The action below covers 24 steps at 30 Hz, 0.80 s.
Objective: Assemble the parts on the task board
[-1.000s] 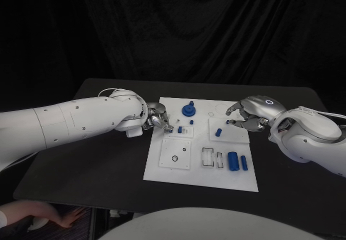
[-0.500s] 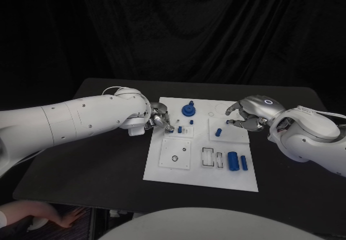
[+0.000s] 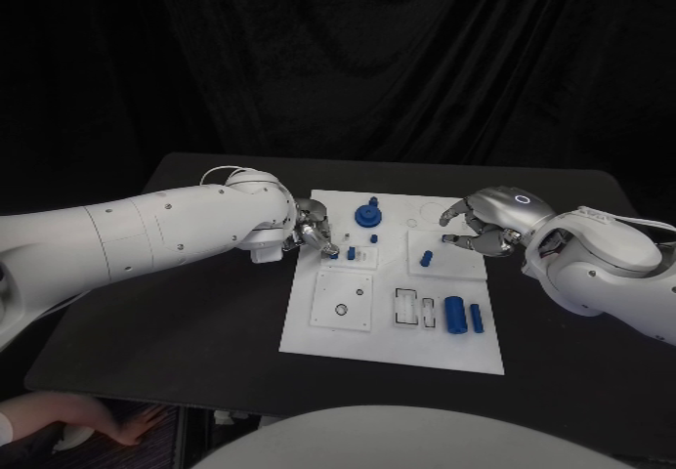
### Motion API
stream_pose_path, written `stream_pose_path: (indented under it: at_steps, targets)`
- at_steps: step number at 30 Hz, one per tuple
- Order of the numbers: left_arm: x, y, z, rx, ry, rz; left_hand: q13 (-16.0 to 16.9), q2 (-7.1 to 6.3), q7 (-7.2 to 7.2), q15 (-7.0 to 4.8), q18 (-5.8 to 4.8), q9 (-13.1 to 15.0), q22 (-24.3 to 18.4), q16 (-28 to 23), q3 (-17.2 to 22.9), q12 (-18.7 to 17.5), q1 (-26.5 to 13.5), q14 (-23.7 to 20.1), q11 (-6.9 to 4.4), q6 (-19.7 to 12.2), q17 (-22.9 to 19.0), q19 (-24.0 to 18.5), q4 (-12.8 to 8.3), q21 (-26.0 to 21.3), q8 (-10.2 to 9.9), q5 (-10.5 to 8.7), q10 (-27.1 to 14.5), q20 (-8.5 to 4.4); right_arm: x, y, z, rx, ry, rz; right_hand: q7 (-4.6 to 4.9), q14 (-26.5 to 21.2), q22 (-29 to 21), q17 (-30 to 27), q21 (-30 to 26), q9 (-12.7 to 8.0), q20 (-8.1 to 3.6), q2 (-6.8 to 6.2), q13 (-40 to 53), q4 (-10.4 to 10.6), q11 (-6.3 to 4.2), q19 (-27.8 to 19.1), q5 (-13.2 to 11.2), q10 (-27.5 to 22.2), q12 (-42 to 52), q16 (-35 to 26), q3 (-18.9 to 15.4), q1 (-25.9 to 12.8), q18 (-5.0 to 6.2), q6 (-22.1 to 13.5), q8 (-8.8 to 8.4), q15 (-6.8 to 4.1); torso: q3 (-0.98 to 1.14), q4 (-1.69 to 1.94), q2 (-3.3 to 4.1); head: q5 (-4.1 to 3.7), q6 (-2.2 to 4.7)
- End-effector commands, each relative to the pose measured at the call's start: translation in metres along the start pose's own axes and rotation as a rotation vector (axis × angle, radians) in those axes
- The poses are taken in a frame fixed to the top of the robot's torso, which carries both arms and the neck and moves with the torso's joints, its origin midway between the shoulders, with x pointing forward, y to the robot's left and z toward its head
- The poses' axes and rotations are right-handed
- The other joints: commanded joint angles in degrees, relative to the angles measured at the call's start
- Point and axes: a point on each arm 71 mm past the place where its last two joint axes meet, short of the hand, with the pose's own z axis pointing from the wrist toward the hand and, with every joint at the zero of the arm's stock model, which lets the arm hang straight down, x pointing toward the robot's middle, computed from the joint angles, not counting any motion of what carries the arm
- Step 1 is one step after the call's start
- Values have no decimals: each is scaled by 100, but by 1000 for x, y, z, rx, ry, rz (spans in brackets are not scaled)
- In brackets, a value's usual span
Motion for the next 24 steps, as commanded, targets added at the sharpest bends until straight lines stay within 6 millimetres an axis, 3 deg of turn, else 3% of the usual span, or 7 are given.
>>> stream_pose_path:
  at_steps: [1, 6, 11, 24]
  targets:
    - [2, 2, 1, -27, 18, 29, 1496, 51, -36, -15, 42, 10, 1170, 15, 144, -3, 16, 605, -24, -19, 1509, 73, -177, -8, -23, -31, 596, -40, 1, -1, 0, 16, 10, -3, -1, 313, 1099, 84, -32, -9, -8, -26, 729, -7, 18, 71, 37, -38, -32, -9, 41, 41, 38, 57, -19, -2, -4, -1, 1, 4, 0]
    - [2, 2, 1, -29, 22, 31, 1496, 53, -35, -15, 43, 8, 1169, 15, 151, -3, 24, 605, -24, -18, 1509, 72, -190, -10, -25, -33, 596, -40, 1, -1, 0, 16, 12, -3, -1, 312, 1098, 79, -36, -10, -8, -26, 726, -10, 18, 70, 39, -40, -34, -13, 45, 44, 39, 60, -19, -1, 1, -4, 5, 13, 0]
    - [3, 2, 1, -28, 27, 34, 1496, 60, -23, -10, 42, -7, 1170, 15, 244, -3, 39, 605, -14, -10, 1509, 75, -290, -5, -52, -215, 596, -35, 2, -1, 0, 17, 14, -3, -1, 312, 1098, 79, -36, -10, -8, -26, 726, -10, 18, 70, 39, -40, -34, -13, 45, 44, 39, 60, -19, -1, 0, -1, 3, 23, 0]
    - [2, 3, -1, -15, 1, 21, 1496, 54, -23, -8, 43, -8, 1168, 15, 264, -3, 30, 605, -13, 3, 1509, 72, -312, -10, -53, -253, 596, -34, 2, -1, 0, 19, 16, -5, -1, 310, 1095, 73, -45, -13, -8, -27, 723, -14, 18, 66, 43, -43, -38, -18, 51, 49, 41, 62, -19, -1, -2, 2, -2, 23, 0]
